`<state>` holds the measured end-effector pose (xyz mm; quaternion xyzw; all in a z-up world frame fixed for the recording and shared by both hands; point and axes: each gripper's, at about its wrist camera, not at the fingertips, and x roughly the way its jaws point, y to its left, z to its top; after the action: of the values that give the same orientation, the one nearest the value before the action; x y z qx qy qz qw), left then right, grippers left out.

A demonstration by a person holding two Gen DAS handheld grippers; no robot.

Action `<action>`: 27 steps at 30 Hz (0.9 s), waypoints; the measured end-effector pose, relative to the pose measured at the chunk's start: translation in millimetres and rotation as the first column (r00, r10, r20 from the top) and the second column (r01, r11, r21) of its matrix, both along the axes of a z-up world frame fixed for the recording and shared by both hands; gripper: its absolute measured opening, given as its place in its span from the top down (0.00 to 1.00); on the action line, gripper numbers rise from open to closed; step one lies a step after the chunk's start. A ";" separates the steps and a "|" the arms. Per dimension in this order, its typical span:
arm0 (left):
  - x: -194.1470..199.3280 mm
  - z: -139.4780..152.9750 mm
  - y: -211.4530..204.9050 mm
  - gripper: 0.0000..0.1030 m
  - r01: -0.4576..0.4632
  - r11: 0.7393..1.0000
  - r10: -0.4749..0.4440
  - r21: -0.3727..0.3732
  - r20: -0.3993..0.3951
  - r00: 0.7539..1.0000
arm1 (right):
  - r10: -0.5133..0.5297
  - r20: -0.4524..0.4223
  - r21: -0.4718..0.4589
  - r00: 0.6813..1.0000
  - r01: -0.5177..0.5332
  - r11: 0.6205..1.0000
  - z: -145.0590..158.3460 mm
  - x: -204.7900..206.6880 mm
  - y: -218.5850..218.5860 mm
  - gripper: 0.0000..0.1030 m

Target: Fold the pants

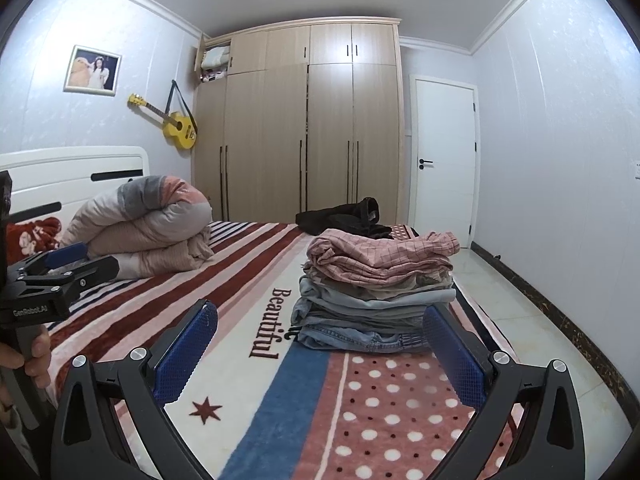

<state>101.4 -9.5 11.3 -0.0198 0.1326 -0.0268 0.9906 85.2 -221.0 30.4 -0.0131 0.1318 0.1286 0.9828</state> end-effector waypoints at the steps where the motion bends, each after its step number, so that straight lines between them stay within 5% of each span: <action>1: 0.0 0.1 0.1 0.01 -0.001 1.000 0.001 0.000 0.001 1.000 | -0.001 0.001 -0.001 1.000 0.001 1.000 -0.2 0.2 -0.1 0.01; 27: -1.6 -0.3 0.4 0.01 -0.022 1.000 0.022 0.000 0.008 1.000 | -0.003 -0.002 -0.001 1.000 0.003 1.000 1.0 0.0 -1.2 0.01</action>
<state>99.8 -9.1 11.0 -0.0213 0.1284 -0.0158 0.9914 85.2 -222.2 31.3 -0.0131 0.1326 0.1270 0.9829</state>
